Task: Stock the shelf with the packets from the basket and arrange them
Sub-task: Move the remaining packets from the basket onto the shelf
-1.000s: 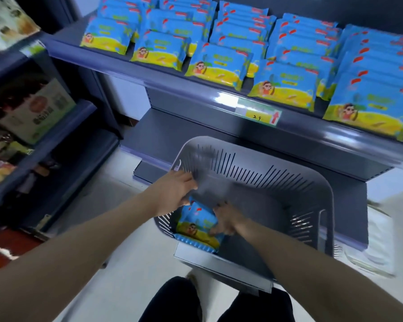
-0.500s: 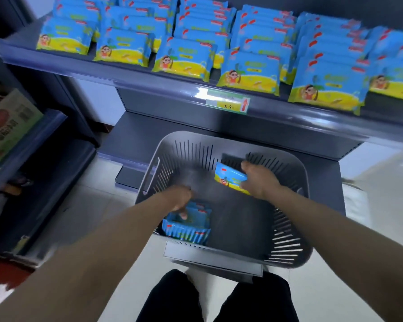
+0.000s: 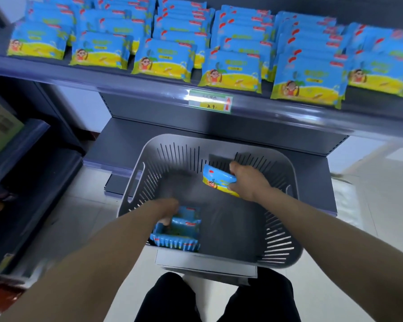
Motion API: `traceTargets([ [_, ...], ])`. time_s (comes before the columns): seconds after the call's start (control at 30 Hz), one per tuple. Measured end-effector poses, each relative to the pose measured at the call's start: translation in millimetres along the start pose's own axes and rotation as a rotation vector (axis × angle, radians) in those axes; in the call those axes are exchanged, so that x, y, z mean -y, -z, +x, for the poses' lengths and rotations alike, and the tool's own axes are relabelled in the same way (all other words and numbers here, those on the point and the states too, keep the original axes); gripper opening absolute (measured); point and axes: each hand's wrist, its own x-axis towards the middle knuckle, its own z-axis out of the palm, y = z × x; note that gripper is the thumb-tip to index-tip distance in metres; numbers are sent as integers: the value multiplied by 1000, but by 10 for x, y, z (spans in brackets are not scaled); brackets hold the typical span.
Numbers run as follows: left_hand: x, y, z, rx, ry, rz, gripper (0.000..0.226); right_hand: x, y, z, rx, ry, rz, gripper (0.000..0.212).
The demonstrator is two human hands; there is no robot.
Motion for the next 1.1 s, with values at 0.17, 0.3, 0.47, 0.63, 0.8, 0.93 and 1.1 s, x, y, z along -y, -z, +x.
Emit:
traceTargets([
  [0.17,49,178,-163,-147,-26,-266,27,41,192,-98,-48,36,-9,26],
  [0.3,-4,626,-493,-374,-82,-323,24,139,606,-233,-107,97,-50,34],
  [0.47,-203,1316,-1071,-590,-159,-251,16,177,1311,-528,-234,156,-85,30],
  [0.63,-611,1996,-1572,-733,-292,-217,16,-46,2075,-796,-372,135,-117,33],
  [0.8,-1116,2523,-1828,-881,-433,-325,15,-567,2685,-1041,-502,35,-119,42],
  [0.93,-1602,2869,-1836,-957,-514,-364,16,-1170,3052,-1170,-569,-107,-103,39],
  [1.1,-2147,3147,-1660,-955,-528,-336,18,-1884,3098,-1073,-444,-221,-176,39],
])
